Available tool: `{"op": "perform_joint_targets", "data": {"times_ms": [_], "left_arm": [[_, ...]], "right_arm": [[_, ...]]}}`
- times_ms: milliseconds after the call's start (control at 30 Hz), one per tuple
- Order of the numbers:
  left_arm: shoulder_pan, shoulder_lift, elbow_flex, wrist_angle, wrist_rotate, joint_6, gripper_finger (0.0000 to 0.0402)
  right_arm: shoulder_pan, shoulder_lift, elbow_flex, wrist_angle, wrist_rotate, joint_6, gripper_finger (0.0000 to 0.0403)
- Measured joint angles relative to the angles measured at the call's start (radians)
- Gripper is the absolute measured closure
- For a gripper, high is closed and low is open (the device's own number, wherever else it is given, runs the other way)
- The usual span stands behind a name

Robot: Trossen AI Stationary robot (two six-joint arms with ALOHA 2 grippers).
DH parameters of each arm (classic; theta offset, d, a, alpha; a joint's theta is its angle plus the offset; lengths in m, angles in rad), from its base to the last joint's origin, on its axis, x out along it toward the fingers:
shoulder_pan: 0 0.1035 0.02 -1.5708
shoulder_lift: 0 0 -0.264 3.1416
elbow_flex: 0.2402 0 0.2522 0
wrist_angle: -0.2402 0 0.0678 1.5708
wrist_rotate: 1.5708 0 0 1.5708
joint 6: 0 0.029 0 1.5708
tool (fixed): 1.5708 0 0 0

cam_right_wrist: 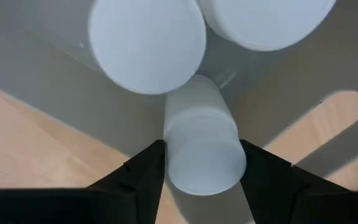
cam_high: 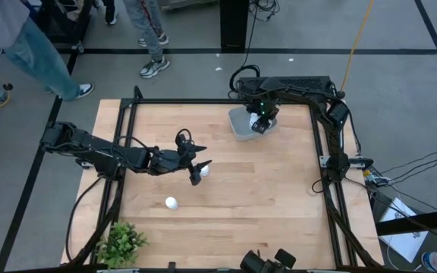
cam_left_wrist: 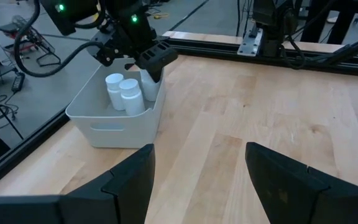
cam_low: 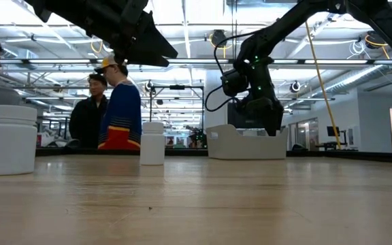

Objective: Pick and place pill bottles into a basket
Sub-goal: Put the white medicine bottle into the gray bin

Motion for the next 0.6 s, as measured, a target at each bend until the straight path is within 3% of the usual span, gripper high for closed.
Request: {"op": "perform_joint_targets", "data": {"times_ms": [233, 600], "left_arm": [[0.001, 0.000, 0.000, -0.009, 0.000, -0.002, 0.0144], [0.001, 0.000, 0.000, -0.008, 0.000, -0.006, 0.0144]], "right_arm": [[0.001, -0.006, 0.001, 0.002, 0.020, -0.023, 0.0228], [0.008, -0.041, -0.001, 0.049, 0.025, -0.045, 0.0197]]}}
